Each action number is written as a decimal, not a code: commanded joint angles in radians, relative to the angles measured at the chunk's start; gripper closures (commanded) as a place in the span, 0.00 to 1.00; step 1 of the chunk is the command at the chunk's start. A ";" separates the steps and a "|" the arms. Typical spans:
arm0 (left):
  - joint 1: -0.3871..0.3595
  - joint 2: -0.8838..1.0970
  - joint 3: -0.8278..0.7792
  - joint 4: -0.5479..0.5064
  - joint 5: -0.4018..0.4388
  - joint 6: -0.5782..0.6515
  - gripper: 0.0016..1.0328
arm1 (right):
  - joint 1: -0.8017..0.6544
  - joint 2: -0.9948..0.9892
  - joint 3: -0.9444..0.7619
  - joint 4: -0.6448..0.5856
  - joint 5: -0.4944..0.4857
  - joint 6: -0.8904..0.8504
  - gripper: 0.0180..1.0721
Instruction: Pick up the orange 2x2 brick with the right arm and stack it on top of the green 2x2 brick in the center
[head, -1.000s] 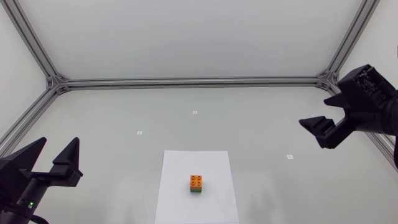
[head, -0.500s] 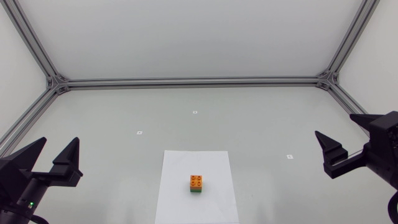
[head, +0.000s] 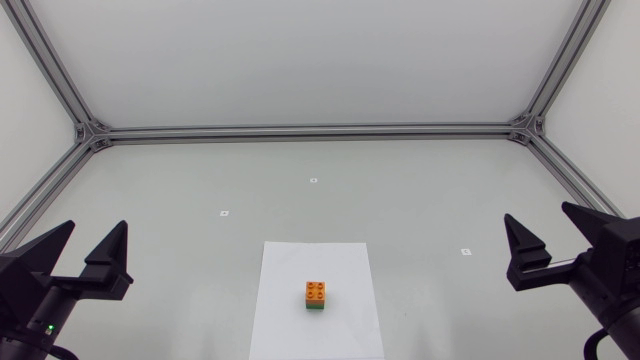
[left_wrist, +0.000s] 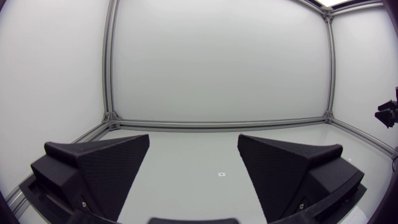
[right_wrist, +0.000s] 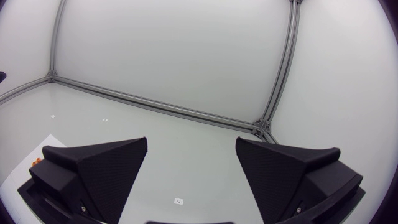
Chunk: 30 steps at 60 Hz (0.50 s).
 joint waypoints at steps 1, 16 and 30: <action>0.001 -0.006 -0.041 -0.011 0.003 0.005 0.04 | 0.010 -0.038 -0.053 0.036 0.009 0.072 0.04; 0.001 -0.006 -0.041 -0.011 0.003 0.005 0.04 | 0.018 -0.144 -0.168 0.135 0.030 0.201 0.04; 0.001 -0.006 -0.041 -0.011 0.003 0.005 0.04 | 0.019 -0.155 -0.181 0.145 0.032 0.215 0.04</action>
